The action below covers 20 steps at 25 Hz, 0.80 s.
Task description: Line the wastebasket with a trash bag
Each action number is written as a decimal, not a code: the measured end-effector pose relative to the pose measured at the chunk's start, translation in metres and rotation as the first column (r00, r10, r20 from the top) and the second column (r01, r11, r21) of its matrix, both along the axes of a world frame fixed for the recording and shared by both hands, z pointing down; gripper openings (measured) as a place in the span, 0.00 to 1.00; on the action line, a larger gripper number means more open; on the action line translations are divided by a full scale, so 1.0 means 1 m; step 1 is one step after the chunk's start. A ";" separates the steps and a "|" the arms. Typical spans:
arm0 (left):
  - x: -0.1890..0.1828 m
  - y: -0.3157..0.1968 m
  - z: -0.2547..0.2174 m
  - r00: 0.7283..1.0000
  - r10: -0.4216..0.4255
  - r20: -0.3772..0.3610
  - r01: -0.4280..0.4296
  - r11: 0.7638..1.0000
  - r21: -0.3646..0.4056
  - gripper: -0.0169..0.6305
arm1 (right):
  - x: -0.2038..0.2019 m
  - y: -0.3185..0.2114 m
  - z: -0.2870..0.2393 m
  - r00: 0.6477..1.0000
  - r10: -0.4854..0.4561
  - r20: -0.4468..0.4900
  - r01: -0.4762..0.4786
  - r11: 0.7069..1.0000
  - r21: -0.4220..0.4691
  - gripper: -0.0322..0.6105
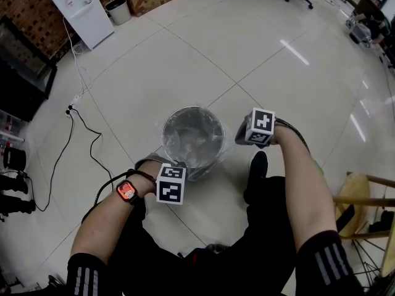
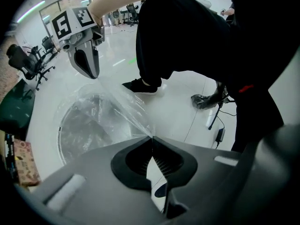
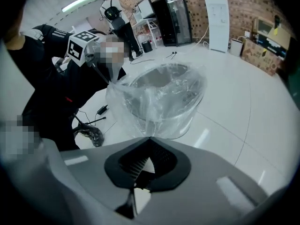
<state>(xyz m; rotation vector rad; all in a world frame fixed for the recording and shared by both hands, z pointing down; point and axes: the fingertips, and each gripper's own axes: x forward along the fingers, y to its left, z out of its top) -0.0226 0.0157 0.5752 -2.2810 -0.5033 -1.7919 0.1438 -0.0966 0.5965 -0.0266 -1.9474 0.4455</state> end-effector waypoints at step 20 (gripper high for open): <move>-0.043 -0.018 0.108 0.993 -0.091 0.077 0.077 0.983 0.169 0.04 | -0.012 -0.018 0.057 0.990 0.111 -0.090 -0.105 0.992 0.063 0.06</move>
